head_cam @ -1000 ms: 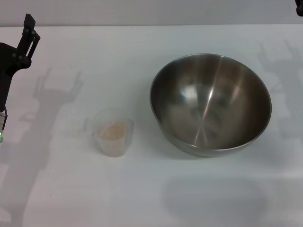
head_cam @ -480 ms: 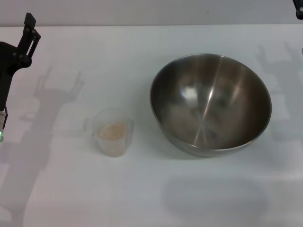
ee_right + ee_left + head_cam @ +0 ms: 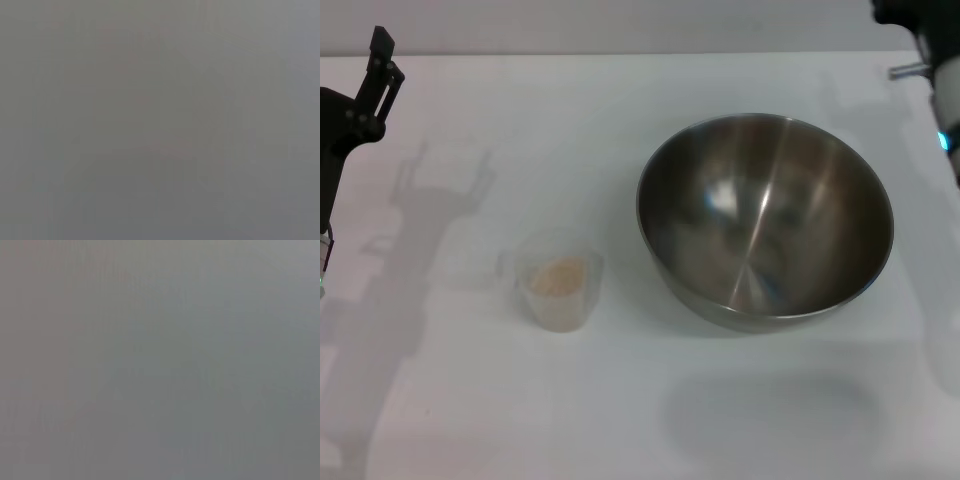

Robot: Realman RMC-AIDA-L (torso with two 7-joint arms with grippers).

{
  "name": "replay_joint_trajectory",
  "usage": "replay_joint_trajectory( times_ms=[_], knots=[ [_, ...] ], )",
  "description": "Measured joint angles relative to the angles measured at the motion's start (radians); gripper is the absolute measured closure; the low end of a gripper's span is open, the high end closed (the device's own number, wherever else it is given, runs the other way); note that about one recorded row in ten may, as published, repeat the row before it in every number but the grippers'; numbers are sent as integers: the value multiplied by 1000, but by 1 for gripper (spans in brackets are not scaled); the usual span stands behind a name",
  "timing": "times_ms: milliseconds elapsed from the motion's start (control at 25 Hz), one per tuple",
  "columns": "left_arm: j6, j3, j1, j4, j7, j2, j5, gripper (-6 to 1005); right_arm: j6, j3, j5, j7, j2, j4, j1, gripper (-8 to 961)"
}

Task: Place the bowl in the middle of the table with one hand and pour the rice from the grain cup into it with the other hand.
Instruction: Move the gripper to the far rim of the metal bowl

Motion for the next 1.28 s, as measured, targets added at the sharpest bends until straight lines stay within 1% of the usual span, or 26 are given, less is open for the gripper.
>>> replay_joint_trajectory(
  times_ms=[80,240,320,360,400,480,520,560,600,680,760,840,920,1000,1120,1280],
  knots=[
    [0,-1,0,1,0,0,0,163,150,33,-3,-7,-1,-125,-31,241],
    [0,-4,1,3,1,0,-3,163,552,144,-4,-69,3,-416,-108,242],
    [0,-9,2,1,1,0,-5,163,791,205,-4,-84,5,-558,-141,243],
    [0,-9,2,1,1,0,-5,163,1048,278,-4,-85,5,-688,-160,244],
    [0,-9,2,1,1,0,-5,163,1048,278,-4,-85,5,-688,-160,244],
    [3,-41,2,0,-4,2,-6,163,1299,360,-3,-80,4,-799,-165,245],
    [3,-48,1,2,-4,1,-6,163,1398,394,-3,-76,3,-832,-161,245],
    [3,-53,1,3,-4,1,-6,163,1642,489,-4,-67,-2,-915,-138,246],
    [3,-53,1,3,-4,1,-6,163,1642,489,-4,-67,-2,-915,-138,246],
    [5,-60,1,3,-5,1,-7,163,1852,581,-7,-66,-6,-967,-100,247],
    [8,-60,1,3,-6,2,-6,163,2030,660,-32,-70,-10,-988,-52,247],
    [11,-60,0,4,-6,2,-6,163,2162,710,-85,-77,-13,-993,-7,248],
    [11,-60,0,4,-4,2,-6,163,2250,744,-149,-90,-16,-994,35,249],
    [13,-60,-1,5,1,2,-4,163,2309,762,-196,-113,-20,-984,63,250],
    [14,-60,-1,5,1,3,-3,163,2384,779,-214,-150,-29,-948,101,251],
    [31,-60,-1,7,2,4,-5,163,2427,784,-221,-187,-34,-888,135,252]
  ],
)
